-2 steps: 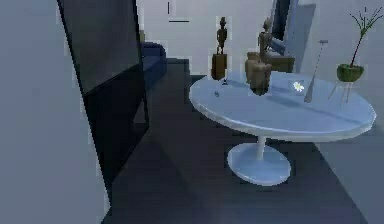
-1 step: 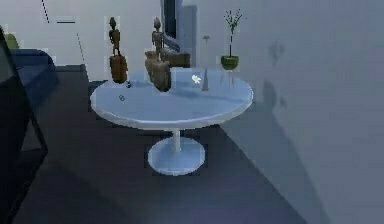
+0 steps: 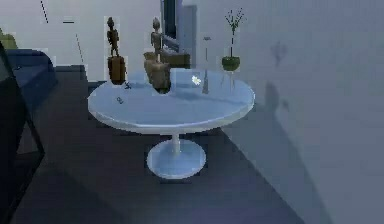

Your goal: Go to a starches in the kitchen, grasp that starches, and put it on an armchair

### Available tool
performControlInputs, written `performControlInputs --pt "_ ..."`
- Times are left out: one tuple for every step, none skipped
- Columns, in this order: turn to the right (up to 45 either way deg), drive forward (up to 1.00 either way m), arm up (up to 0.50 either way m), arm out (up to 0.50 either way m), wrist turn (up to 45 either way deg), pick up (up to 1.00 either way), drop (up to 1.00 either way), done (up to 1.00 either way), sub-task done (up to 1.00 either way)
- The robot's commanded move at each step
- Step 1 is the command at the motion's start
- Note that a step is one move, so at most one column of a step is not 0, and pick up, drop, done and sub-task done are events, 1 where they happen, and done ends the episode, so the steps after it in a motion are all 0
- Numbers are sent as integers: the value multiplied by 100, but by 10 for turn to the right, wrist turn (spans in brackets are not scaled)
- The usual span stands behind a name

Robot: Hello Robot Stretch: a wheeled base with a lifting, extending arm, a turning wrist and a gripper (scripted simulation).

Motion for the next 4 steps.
performControlInputs --pt "-390 0 0 0 0 0 0 0 0" --pt "0 100 0 0 0 0 0 0 0" --pt "-60 0 0 0 0 0 0 0 0" --pt "0 45 0 0 0 0 0 0 0"
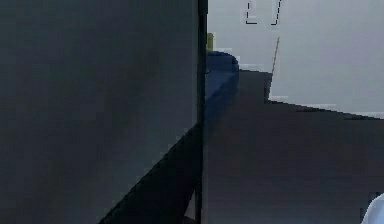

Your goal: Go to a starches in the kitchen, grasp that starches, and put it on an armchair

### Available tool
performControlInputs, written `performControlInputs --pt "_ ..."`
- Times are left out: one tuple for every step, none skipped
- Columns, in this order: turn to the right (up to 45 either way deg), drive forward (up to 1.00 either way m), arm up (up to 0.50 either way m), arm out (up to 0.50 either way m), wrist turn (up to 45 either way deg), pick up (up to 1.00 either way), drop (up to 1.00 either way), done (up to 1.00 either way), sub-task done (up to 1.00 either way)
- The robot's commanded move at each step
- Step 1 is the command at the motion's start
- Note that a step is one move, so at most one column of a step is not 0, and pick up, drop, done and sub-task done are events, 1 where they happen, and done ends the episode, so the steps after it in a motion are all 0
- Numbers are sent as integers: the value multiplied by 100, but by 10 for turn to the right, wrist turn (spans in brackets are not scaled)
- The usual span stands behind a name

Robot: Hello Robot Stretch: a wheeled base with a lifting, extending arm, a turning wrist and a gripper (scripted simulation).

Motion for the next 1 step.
performControlInputs --pt "150 0 0 0 0 0 0 0 0"
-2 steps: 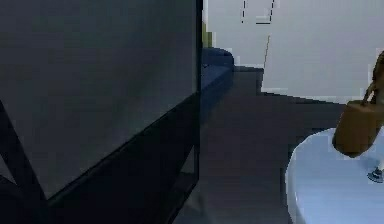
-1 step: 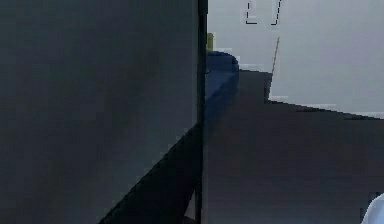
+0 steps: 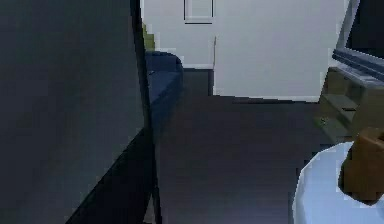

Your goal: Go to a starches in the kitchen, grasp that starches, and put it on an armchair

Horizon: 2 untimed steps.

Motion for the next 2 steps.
performControlInputs --pt "0 100 0 0 0 0 0 0 0" --pt "-240 0 0 0 0 0 0 0 0"
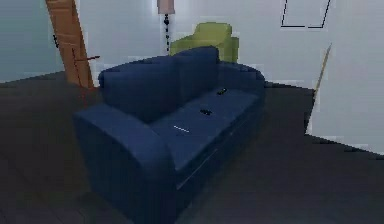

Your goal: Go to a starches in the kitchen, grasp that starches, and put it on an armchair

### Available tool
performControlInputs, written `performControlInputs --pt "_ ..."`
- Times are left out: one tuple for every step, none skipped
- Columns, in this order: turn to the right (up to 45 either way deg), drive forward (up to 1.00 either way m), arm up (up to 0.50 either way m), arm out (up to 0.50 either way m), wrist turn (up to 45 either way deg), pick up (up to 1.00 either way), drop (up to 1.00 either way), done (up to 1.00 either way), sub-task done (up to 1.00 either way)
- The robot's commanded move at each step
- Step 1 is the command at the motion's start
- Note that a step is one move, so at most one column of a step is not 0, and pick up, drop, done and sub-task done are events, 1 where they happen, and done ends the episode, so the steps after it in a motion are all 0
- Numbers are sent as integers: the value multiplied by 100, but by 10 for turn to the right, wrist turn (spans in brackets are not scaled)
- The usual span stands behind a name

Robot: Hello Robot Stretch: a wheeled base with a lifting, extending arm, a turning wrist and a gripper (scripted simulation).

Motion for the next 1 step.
performControlInputs --pt "0 15 0 0 0 0 0 0 0"
